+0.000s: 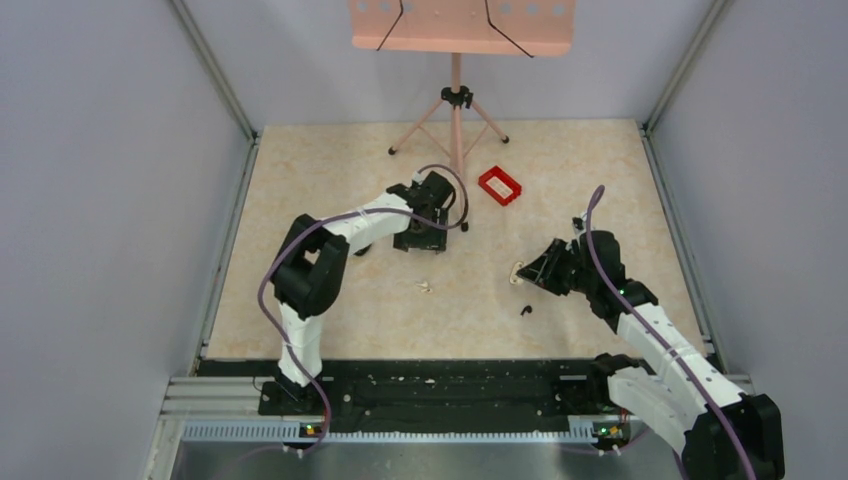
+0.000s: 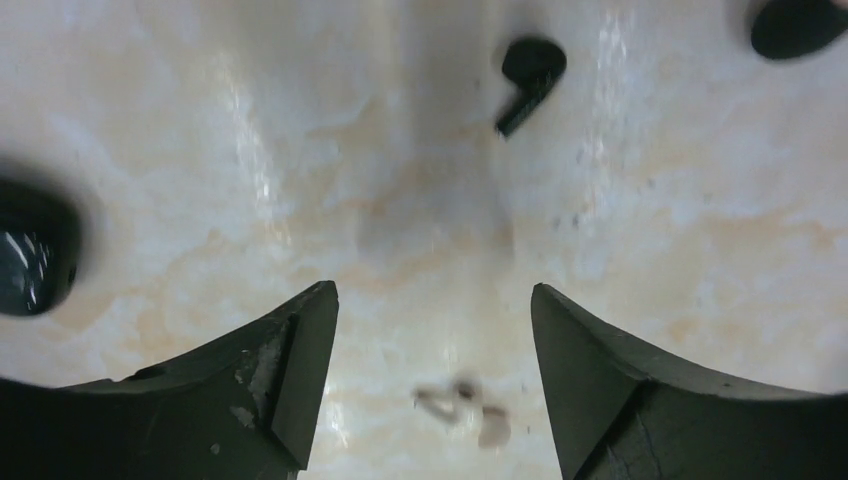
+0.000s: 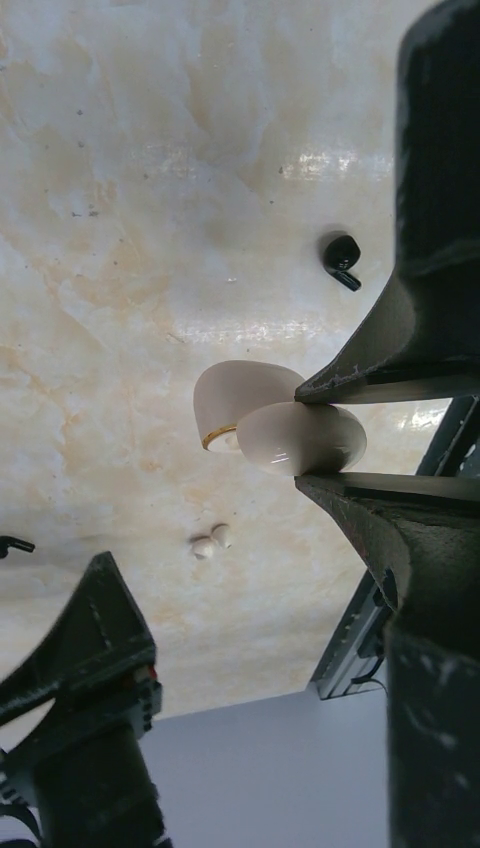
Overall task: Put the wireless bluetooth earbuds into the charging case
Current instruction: Pick up the left earbud from the center of the board.
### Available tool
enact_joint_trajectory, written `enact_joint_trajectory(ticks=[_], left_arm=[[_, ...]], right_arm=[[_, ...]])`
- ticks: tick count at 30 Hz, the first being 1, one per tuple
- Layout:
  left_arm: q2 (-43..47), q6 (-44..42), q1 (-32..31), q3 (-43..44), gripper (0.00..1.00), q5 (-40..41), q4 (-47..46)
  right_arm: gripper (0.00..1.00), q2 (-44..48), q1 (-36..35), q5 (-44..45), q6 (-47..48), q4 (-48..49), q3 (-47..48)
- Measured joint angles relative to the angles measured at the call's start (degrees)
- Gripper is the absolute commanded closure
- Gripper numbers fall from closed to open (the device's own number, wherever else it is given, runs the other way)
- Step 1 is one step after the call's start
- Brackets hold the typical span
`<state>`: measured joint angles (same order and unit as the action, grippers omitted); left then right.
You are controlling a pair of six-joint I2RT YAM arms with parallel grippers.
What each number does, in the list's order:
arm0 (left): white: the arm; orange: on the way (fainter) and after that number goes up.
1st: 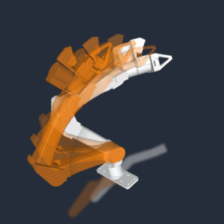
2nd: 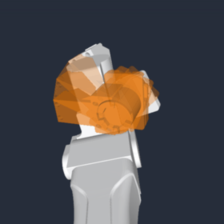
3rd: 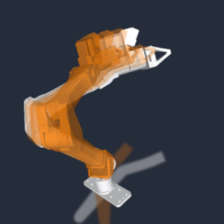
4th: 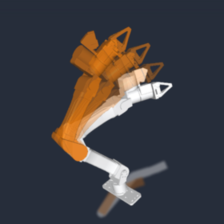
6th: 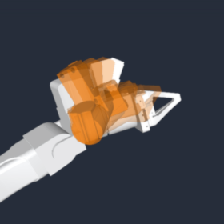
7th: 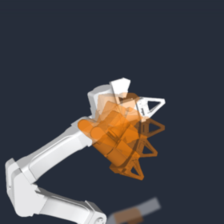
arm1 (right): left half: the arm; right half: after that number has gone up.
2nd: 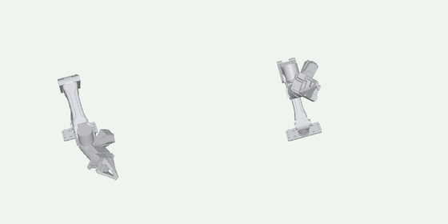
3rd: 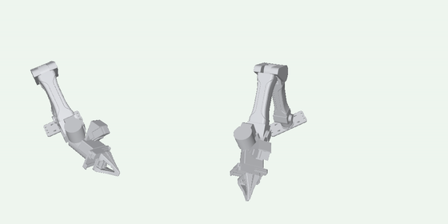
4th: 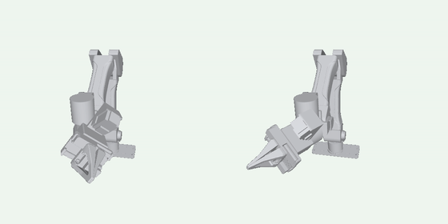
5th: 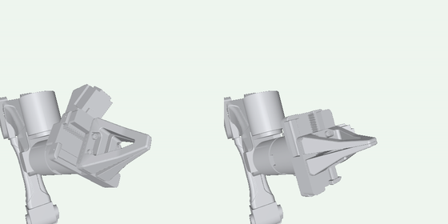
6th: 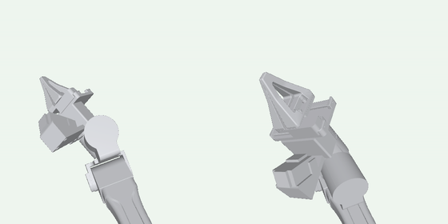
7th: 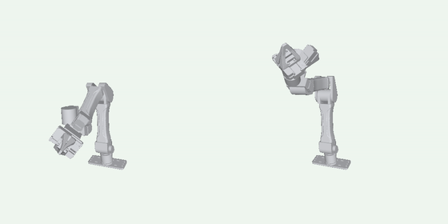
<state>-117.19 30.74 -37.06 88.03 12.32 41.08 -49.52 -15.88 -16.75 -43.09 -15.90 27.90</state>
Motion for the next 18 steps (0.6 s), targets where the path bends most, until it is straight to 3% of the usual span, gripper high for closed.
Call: enact_joint_trajectory(ticks=[7, 14, 18], left_arm=[[14.64, 1.46, -1.68, -13.0, 0.45, -5.97, -0.74], [16.96, -4.02, -4.42, -19.89, 0.54, -11.19, -2.19], [16.94, -6.67, -4.72, -20.65, 0.6, -9.64, -1.95]], right_arm=[[1.0, -0.28, 0.0, -0.96, -0.13, 0.44, 0.0], [1.0, -0.87, 0.0, -1.88, -0.39, 1.25, 0.0], [1.0, -0.92, 0.0, -2.38, -0.57, 1.46, 0.0]])
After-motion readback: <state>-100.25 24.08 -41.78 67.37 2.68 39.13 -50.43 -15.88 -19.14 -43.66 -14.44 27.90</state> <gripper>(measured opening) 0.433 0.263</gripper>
